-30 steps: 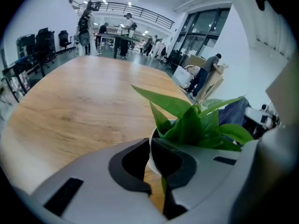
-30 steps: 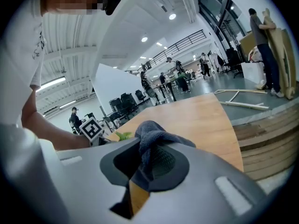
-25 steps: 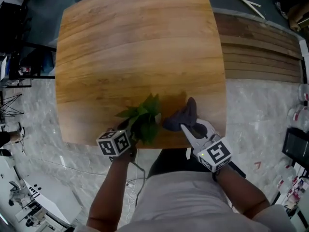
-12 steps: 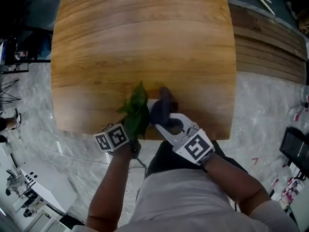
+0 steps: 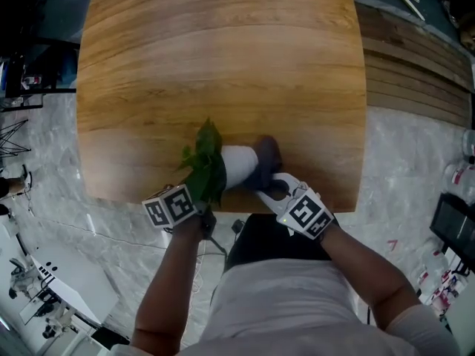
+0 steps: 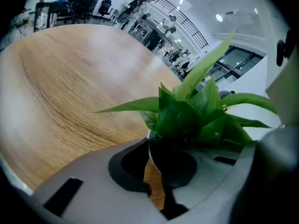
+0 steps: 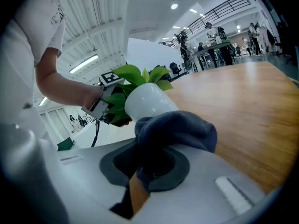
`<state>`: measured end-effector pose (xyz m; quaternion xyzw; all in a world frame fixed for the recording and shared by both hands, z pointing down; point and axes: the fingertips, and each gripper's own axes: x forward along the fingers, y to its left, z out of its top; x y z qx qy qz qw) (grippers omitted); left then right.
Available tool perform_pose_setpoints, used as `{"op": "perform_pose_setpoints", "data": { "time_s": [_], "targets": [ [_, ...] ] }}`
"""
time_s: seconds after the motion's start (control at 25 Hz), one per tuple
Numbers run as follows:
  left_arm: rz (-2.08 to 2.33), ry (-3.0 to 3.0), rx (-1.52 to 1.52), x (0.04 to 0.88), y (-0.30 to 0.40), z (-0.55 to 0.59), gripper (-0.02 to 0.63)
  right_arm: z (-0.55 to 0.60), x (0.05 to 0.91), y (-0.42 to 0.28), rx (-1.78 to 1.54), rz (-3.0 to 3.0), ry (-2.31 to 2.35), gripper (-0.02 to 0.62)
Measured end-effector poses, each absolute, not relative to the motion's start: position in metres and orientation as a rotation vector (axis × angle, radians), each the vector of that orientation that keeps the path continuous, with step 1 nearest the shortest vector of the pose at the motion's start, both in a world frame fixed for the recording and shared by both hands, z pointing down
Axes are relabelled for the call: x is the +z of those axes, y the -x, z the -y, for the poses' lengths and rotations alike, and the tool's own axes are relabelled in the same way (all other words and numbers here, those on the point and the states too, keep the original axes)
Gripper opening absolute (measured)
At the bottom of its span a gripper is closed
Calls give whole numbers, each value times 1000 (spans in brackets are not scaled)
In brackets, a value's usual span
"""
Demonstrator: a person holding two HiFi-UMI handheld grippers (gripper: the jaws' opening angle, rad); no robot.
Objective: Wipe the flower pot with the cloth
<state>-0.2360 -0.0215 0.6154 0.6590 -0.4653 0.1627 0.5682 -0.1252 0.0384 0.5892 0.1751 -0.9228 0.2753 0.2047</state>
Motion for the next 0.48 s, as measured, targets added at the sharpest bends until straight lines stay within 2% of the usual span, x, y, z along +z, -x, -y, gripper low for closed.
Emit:
{"op": "perform_pose_setpoints", "data": {
  "time_s": [0.32, 0.48],
  "targets": [
    [1048, -1511, 384, 616, 225, 15, 25, -59, 537, 200, 439, 2696, -296, 32],
    [1046, -1500, 394, 621, 227, 10, 28, -67, 568, 195, 354, 2607, -271, 32]
  ]
}}
